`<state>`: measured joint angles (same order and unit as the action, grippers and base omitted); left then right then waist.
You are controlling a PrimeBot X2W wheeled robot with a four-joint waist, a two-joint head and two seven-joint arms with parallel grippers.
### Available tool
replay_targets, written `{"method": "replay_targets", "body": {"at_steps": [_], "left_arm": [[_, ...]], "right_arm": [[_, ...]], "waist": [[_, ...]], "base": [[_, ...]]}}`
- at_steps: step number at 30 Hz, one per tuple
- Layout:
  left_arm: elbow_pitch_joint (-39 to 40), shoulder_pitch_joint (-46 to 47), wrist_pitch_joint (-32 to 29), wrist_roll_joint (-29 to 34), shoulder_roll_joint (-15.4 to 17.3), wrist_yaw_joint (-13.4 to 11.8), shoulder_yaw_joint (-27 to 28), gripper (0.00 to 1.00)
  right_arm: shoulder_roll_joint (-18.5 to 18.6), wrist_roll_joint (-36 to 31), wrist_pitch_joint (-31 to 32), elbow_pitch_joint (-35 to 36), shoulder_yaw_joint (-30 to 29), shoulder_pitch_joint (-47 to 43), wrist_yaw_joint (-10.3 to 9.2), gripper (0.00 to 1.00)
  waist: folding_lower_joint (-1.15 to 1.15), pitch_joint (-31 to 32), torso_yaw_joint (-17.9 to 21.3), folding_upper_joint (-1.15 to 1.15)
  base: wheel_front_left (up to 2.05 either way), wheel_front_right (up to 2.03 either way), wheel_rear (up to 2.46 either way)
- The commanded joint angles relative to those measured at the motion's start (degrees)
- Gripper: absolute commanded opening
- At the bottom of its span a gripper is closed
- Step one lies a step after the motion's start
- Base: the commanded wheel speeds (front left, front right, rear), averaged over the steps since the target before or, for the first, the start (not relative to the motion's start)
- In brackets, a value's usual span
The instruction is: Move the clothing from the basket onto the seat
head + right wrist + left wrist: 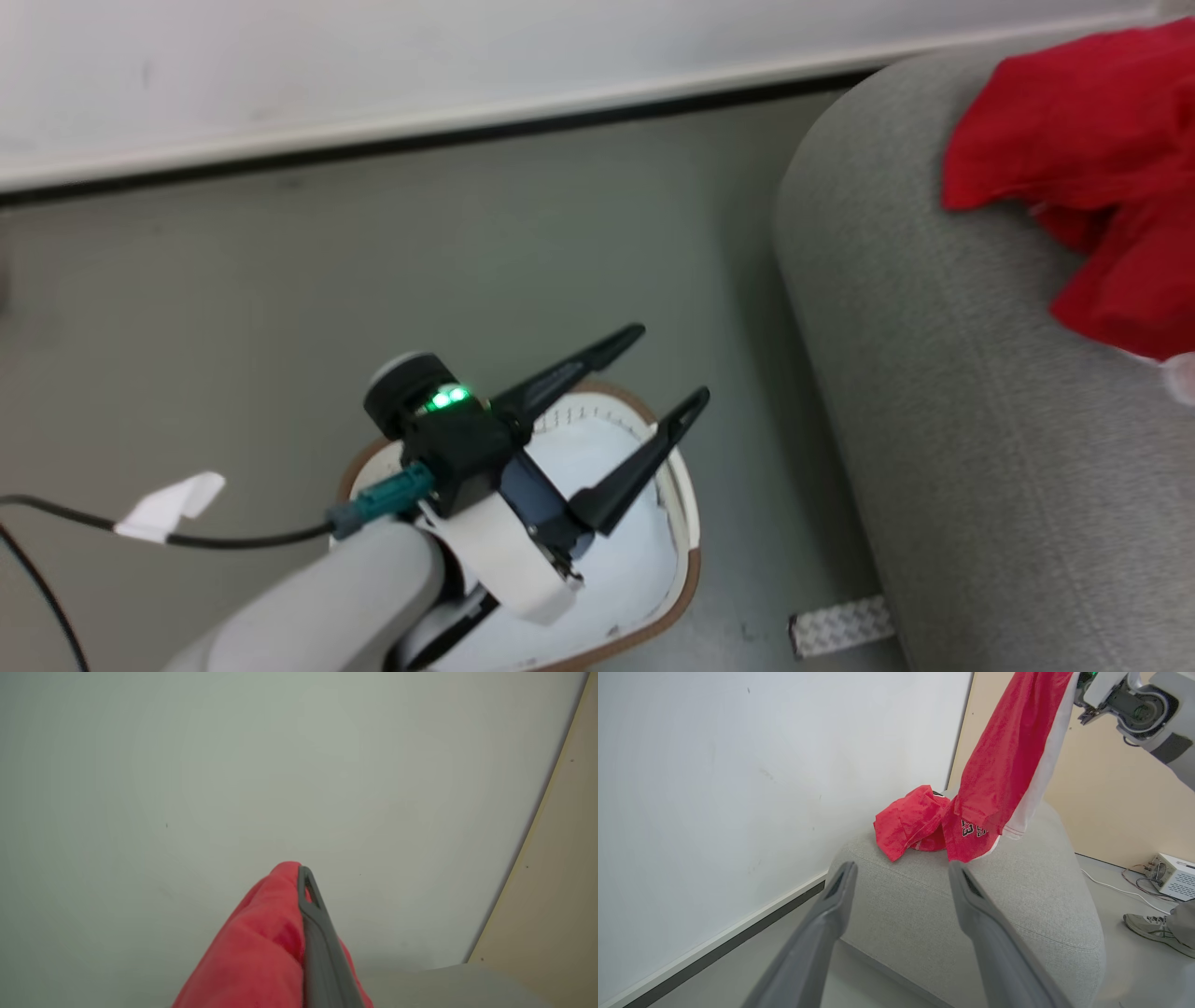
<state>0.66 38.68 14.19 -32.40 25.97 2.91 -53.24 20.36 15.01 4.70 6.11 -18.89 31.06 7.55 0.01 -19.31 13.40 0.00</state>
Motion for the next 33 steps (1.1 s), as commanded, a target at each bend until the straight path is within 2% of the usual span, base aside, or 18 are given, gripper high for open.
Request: {"method": "replay_targets", "body": {"at_steps": [1, 9, 13, 18, 19, 20, 23, 24, 25, 26, 27, 33], "left_arm": [[1.1, 1.35, -0.28, 0.61, 1.05, 0.16, 0.65, 1.0], [3.77, 4.37, -0.73, 1.25, 3.8, 0.89, 2.29, 1.0], [4.27, 5.63, -0.77, 1.43, 4.38, 0.98, 2.8, 1.0], [3.97, 5.81, -0.3, 1.21, 3.89, 1.32, 2.88, 1.0], [3.5, 5.72, -0.04, 1.35, 3.62, 1.47, 2.81, 1.0], [3.24, 5.59, 0.03, 1.2, 3.52, 1.48, 2.94, 1.0], [2.43, 5.11, 0.34, 0.7, 3.33, 1.15, 3.7, 1.0], [2.15, 4.92, 0.43, 0.59, 3.39, 1.0, 3.99, 1.0], [2.15, 4.92, 0.43, 0.59, 3.39, 1.0, 3.99, 1.0], [1.92, 4.71, 0.46, 0.44, 3.46, 0.85, 4.25, 1.0], [1.62, 4.51, 0.52, 0.37, 3.49, 0.73, 4.47, 1.0], [0.1, 2.66, 0.88, -0.41, 3.05, 0.12, 5.9, 1.0]], "right_arm": [[1.67, 0.7, 0.96, -1.77, -1.31, 1.94, -0.13, 0.0], [7.22, -1.0, 4.07, -10.72, -7.7, 8.22, -0.13, 0.0], [8.93, -4.24, 6.6, -17.25, -7.85, 9.55, -0.13, 0.0], [7.97, -6.07, 7.51, -23.49, -8.97, 9.46, -0.14, 0.0], [6.51, -6.59, 9.7, -27.35, -9.67, 8.5, -0.13, 0.0], [6.25, -6.93, 10.87, -28.65, -9.33, 7.93, -0.13, 0.1], [5.54, -6.96, 13.91, -32.27, -9.3, 7.13, -0.14, 0.3], [5.37, -6.99, 14.84, -33.23, -8.26, 6.67, -0.14, 0.43], [5.37, -6.99, 14.84, -33.23, -8.26, 6.67, -0.14, 0.43], [5.43, -6.77, 15.62, -33.96, -7.89, 6.57, -0.14, 0.65], [5.57, -6.24, 16.34, -34.81, -7.58, 6.41, -0.14, 0.99], [6.88, -2.84, 17.43, -37.06, -2.84, 4.62, -0.13, 1.0]], "waist": [[-0.01, -5.85, -2.62, 0.0], [-0.01, -14.52, -4.71, 0.0], [-0.01, -17.6, -5.62, 0.0], [-0.01, -19.17, -6.61, 0.0], [-0.01, -19.25, -6.95, 0.0], [-0.01, -19.18, -7.08, 0.0], [-0.01, -18.61, -7.25, 0.0], [-0.01, -18.28, -7.24, 0.0], [-0.01, -18.28, -7.24, 0.0], [-0.01, -17.89, -7.21, 0.0], [-0.01, -17.44, -7.24, 0.0], [-0.01, -12.98, -6.91, 0.0]], "base": [[0.0, 0.0, 0.0], [0.0, 0.0, 0.0], [0.0, 0.0, 0.0], [0.0, 0.0, 0.0], [0.0, 0.0, 0.0], [0.0, 0.0, 0.0], [0.0, 0.0, 0.0], [0.0, 0.0, 0.0], [0.0, 0.0, 0.0], [0.0, 0.0, 0.0], [0.0, 0.0, 0.0], [0.0, 0.0, 0.0]]}}
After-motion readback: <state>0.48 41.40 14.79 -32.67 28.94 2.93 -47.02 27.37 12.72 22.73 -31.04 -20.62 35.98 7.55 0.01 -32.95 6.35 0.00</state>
